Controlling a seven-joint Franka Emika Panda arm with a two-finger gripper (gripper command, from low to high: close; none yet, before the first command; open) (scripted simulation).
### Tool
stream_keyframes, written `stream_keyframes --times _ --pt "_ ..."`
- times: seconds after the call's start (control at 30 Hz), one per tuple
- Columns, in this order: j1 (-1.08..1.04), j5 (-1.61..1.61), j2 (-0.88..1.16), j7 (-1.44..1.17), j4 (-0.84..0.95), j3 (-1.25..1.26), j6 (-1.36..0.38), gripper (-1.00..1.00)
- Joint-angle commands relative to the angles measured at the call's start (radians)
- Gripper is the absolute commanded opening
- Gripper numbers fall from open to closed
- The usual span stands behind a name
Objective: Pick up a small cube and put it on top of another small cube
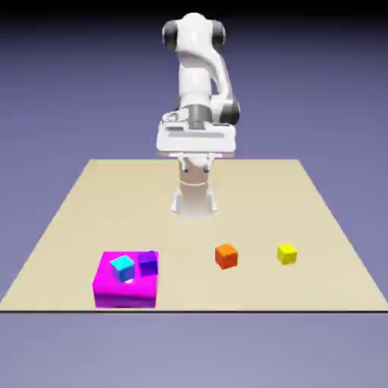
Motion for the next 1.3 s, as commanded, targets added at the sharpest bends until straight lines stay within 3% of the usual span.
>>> stream_keyframes --times 0.0,0.83,1.13,1.17,1.27 --pt "0.036 0.006 0.028 -0.042 0.008 -0.009 -0.009 0.00" --pt "0.942 0.155 0.715 -1.100 0.204 -0.223 -0.237 0.00" --pt "0.851 0.274 0.951 -1.214 0.259 -0.089 -0.072 0.00" --pt "0.851 0.274 0.951 -1.214 0.259 -0.089 -0.072 -1.00" --pt "0.888 0.236 0.879 -1.185 0.242 -0.135 -0.128 -1.00"
